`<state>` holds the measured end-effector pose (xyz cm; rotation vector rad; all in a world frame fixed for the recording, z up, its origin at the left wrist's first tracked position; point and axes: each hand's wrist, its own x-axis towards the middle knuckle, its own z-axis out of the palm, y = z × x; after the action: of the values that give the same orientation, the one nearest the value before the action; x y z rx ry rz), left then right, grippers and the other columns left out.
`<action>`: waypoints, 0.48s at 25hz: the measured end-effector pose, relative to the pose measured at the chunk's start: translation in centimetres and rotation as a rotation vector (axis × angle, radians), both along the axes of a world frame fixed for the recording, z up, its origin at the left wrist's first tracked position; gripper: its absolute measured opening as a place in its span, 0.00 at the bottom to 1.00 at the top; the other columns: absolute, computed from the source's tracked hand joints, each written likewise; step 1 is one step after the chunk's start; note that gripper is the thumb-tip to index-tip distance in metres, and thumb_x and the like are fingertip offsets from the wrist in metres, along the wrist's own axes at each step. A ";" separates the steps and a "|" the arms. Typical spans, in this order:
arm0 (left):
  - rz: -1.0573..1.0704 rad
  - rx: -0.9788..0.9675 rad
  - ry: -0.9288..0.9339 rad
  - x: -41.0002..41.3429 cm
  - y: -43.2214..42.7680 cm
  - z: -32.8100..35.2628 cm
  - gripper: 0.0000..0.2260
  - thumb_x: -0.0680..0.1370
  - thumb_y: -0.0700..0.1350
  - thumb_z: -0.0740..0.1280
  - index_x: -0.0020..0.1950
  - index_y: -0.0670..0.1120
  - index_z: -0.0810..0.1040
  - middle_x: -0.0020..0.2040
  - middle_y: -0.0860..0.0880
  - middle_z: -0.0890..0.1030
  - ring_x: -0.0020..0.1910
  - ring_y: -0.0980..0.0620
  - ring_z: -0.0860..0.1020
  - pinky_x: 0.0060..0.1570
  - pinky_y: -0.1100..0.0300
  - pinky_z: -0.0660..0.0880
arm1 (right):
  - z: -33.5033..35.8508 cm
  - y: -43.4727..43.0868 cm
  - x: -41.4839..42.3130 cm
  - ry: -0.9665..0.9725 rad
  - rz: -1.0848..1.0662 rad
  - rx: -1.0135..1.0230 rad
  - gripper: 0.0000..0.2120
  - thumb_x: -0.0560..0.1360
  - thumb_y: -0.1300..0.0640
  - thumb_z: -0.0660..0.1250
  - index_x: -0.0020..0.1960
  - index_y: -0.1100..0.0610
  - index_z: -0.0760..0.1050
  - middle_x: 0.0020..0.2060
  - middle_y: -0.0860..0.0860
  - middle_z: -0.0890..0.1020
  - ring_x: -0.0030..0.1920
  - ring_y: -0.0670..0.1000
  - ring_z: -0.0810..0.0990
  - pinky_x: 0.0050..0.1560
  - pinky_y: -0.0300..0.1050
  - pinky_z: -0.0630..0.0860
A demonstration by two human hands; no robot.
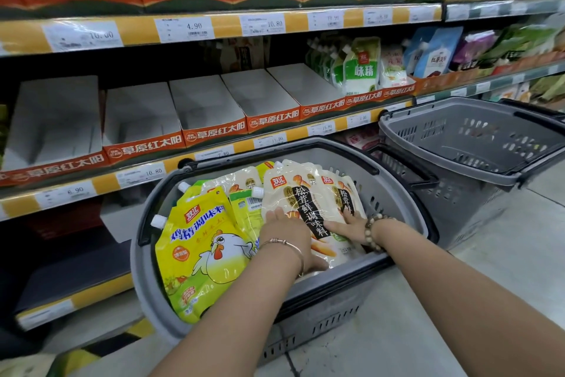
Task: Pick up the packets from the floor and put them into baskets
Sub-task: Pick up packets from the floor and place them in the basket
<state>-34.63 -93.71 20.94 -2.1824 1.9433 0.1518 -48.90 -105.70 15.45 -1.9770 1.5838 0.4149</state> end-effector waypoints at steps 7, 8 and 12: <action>0.036 -0.052 0.127 0.9 0.6 -0.2 0.39 0.69 0.68 0.64 0.72 0.47 0.61 0.72 0.43 0.60 0.72 0.43 0.58 0.62 0.48 0.67 | 1.4 1.2 0.5 -0.102 0.042 -0.281 0.46 0.68 0.25 0.51 0.76 0.52 0.49 0.76 0.53 0.54 0.72 0.56 0.62 0.70 0.54 0.62; 0.038 -0.080 0.171 1.2 0.8 0.1 0.34 0.70 0.66 0.64 0.70 0.49 0.64 0.69 0.45 0.64 0.69 0.44 0.62 0.60 0.48 0.68 | 1.8 1.6 0.5 -0.112 0.063 -0.358 0.43 0.69 0.27 0.53 0.76 0.51 0.51 0.75 0.52 0.56 0.70 0.55 0.65 0.67 0.54 0.66; 0.082 -0.183 0.396 4.2 1.7 1.9 0.27 0.74 0.58 0.63 0.71 0.51 0.63 0.69 0.46 0.68 0.66 0.45 0.69 0.60 0.50 0.71 | 3.6 2.9 0.6 -0.182 0.056 -0.638 0.33 0.73 0.36 0.57 0.73 0.49 0.58 0.69 0.52 0.69 0.61 0.54 0.74 0.58 0.49 0.72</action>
<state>-30.46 -92.04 22.85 -2.5082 2.1403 0.4692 -48.35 -102.75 19.06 -2.4362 1.6763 -0.2889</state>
